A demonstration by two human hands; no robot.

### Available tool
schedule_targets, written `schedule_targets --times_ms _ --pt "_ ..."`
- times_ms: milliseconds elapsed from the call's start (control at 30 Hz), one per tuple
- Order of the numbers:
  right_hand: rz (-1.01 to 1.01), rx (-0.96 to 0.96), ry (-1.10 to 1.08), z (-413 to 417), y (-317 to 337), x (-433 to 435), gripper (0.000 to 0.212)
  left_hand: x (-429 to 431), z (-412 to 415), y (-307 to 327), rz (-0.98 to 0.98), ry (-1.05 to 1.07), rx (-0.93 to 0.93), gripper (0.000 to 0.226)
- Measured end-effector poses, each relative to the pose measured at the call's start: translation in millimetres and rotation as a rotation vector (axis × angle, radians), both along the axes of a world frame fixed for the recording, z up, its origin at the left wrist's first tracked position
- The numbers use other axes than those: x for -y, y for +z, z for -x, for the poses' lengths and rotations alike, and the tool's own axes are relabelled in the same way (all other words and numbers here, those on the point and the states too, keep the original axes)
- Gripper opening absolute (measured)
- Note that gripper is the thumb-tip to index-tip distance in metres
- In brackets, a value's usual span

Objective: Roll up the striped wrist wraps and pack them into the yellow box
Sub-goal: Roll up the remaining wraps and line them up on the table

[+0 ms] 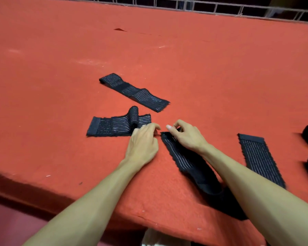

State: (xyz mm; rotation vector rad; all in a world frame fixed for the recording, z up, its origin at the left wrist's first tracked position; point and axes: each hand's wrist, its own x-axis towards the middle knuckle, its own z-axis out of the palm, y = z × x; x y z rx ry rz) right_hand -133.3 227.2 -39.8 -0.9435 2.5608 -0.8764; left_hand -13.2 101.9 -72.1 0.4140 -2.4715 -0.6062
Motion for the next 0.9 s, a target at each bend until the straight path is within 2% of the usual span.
schedule_targets --times_ms 100,233,300,400,500,600,667,800,900 --pt "0.042 0.015 -0.095 -3 4 -2 0.037 -5 -2 -1 0.14 -0.016 0.023 0.041" --pt "0.094 0.058 -0.175 -7 16 -21 0.025 -6 -11 4 0.043 0.007 0.076 0.035" --pt "0.14 0.049 -0.147 -11 28 -35 0.017 -13 -14 12 -0.116 0.016 0.093 0.032" --pt "0.282 0.12 -0.058 -19 61 -58 0.038 -35 -10 36 -0.535 -0.059 -0.038 0.034" --pt "0.474 0.252 0.01 -32 107 -80 0.054 -61 -6 78 -0.86 -0.289 -0.013 0.065" --pt "0.662 0.361 0.053 -45 154 -104 0.05 -90 -10 115 -0.999 -0.537 0.014 0.083" --pt "0.769 0.413 0.085 -53 180 -118 0.044 -105 -13 135 -1.024 -0.618 0.013 0.072" --pt "0.949 0.45 0.109 -71 219 -147 0.034 -135 -30 164 -0.953 -0.712 0.057 0.035" --pt "1.065 0.472 0.095 -81 238 -166 0.03 -151 -45 180 -0.901 -0.726 0.127 0.023"
